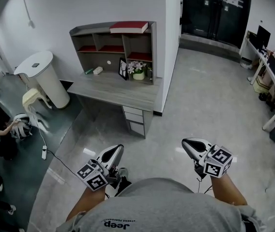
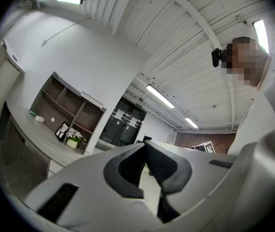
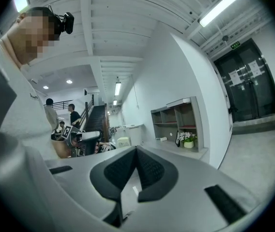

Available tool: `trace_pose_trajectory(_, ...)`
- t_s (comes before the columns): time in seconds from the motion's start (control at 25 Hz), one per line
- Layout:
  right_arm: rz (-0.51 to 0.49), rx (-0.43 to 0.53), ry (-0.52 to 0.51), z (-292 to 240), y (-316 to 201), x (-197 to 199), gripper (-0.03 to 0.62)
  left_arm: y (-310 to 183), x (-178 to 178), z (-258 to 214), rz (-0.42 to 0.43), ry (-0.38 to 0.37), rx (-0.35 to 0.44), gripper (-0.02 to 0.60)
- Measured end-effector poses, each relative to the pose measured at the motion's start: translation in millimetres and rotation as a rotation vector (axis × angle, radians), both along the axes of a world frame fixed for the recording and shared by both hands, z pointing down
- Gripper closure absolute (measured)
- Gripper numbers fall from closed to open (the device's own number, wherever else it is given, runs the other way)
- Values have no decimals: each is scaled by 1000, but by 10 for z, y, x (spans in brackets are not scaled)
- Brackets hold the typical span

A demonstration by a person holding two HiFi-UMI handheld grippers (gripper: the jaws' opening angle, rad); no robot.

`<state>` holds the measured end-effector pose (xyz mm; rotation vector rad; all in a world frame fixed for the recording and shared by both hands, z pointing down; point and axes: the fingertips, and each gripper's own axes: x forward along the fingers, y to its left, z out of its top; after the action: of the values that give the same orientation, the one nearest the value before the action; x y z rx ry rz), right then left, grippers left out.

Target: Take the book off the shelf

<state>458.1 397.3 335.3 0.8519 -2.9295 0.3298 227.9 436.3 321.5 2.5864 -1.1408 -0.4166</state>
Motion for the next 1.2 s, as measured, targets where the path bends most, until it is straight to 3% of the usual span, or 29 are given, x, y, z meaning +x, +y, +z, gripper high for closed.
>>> trace_pose_trajectory(0.28,109,7,2,25,-896,-760,589,-981,-871,156,70,32,-5,551)
trace_pose_trajectory(0.64,159,27,2,-113,-2015,-2071,589,-2222,-2124,-47,156,-13,36,551)
trace_pose_trajectory(0.8,200,38,12,-226,-2389,-2358,589,-2608,-2420,-57,200,-12,28,551)
trace_pose_trajectory(1.2,273,23,34,-192,-3082,-2556,589,-3335,-2743,34,255,-2,1,551)
